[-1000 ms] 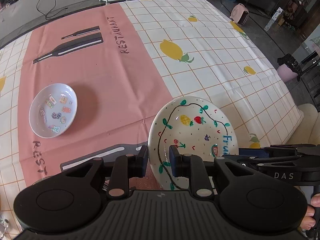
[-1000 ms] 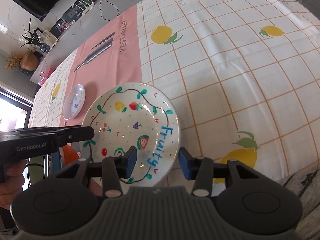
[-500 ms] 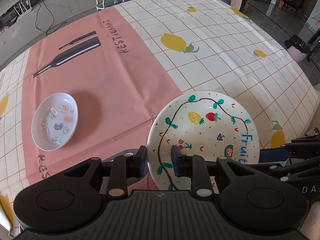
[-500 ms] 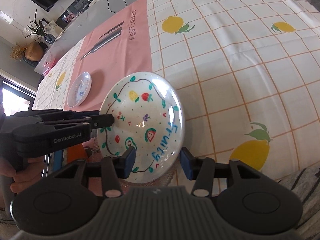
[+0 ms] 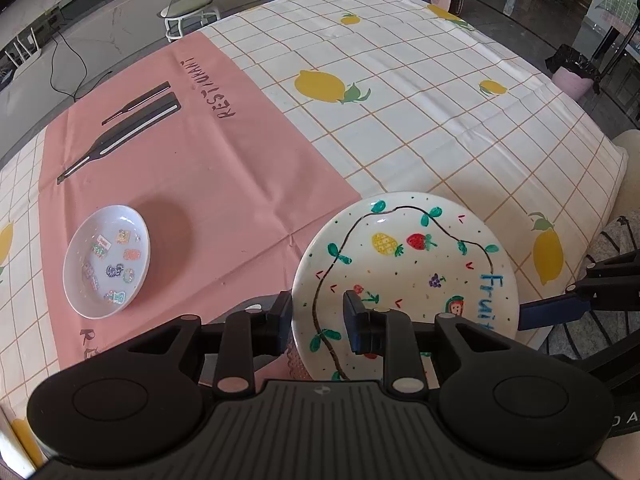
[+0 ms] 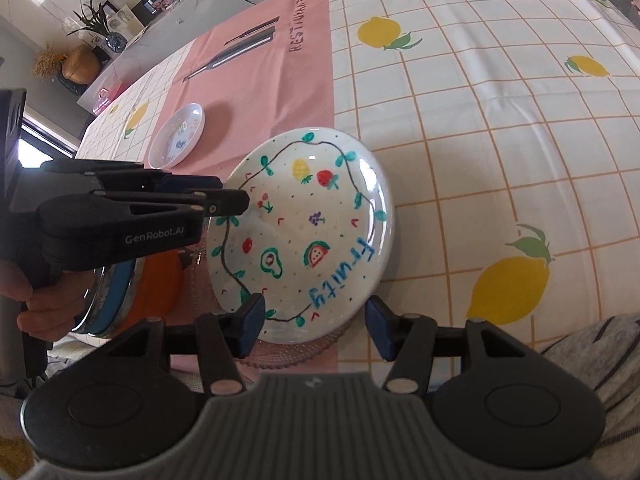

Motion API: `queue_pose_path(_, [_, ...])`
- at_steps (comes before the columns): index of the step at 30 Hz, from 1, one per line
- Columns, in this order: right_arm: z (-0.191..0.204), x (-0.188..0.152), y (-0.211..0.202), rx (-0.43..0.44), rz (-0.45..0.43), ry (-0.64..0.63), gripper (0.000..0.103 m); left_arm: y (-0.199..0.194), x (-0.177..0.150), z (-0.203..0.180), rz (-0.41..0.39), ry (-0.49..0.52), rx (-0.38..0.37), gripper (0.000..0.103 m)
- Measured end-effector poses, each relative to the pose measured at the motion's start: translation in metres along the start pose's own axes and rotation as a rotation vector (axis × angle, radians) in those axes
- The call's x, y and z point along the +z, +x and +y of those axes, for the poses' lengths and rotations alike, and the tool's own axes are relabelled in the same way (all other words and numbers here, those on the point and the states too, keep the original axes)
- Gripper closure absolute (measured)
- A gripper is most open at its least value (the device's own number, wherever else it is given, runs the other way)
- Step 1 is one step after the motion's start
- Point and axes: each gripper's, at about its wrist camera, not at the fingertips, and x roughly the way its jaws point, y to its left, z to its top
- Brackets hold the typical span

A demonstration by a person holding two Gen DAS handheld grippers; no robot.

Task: Organize plates and bowls
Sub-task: 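Carry the Fruity plate beside the bowl stack and lower it onto the table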

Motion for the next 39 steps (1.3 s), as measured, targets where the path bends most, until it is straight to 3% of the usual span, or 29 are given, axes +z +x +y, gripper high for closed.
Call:
queue_pose_path(4, [0.005, 0.0, 0.003, -0.019, 0.013, -0.052, 0.044, -0.006, 0.0, 0.0, -0.016, 0.0, -0.031, 0.072])
queue_pose_path(5, [0.007, 0.0, 0.004, -0.037, 0.011, -0.063, 0.04, -0.007, 0.0, -0.001, -0.022, 0.005, -0.022, 0.07])
queue_pose_path(6, [0.008, 0.0, 0.004, -0.063, 0.002, -0.069, 0.031, -0.008, 0.0, -0.002, -0.027, 0.009, -0.01, 0.068])
queue_pose_path(7, [0.008, 0.001, 0.002, -0.082, -0.016, -0.069, 0.025, -0.009, 0.0, -0.002, -0.031, 0.008, -0.004, 0.067])
queue_pose_path(11, [-0.001, 0.007, -0.009, -0.081, -0.108, -0.008, 0.024, -0.012, 0.0, 0.005, -0.036, -0.033, -0.013, 0.061])
queue_pose_path(14, [-0.008, 0.01, -0.009, -0.104, -0.158, 0.051, 0.032, -0.021, -0.001, 0.01, -0.052, -0.096, 0.047, 0.061])
queue_pose_path(16, [-0.009, 0.011, -0.007, -0.138, -0.179, 0.059, 0.047, -0.031, -0.002, 0.014, -0.078, -0.137, 0.035, 0.061])
queue_pose_path(19, [-0.006, 0.011, -0.007, -0.13, -0.192, 0.046, 0.054, -0.04, -0.003, 0.021, -0.103, -0.189, 0.012, 0.06])
queue_pose_path(25, [0.015, 0.018, -0.008, -0.212, -0.279, -0.062, 0.056, -0.049, -0.004, 0.028, -0.13, -0.226, -0.002, 0.056])
queue_pose_path(27, [0.02, 0.025, -0.002, -0.232, -0.266, -0.086, 0.056, -0.051, -0.006, 0.032, -0.154, -0.26, -0.006, 0.054])
queue_pose_path(30, [0.025, 0.033, 0.013, -0.275, -0.179, -0.122, 0.056, -0.053, -0.006, 0.037, -0.167, -0.293, -0.025, 0.054])
queue_pose_path(34, [0.037, 0.026, 0.02, -0.326, -0.172, -0.201, 0.053, -0.052, -0.006, 0.041, -0.169, -0.321, -0.056, 0.054])
queue_pose_path(39, [0.044, 0.021, 0.023, -0.295, -0.128, -0.246, 0.053, -0.054, -0.008, 0.042, -0.176, -0.329, -0.068, 0.054])
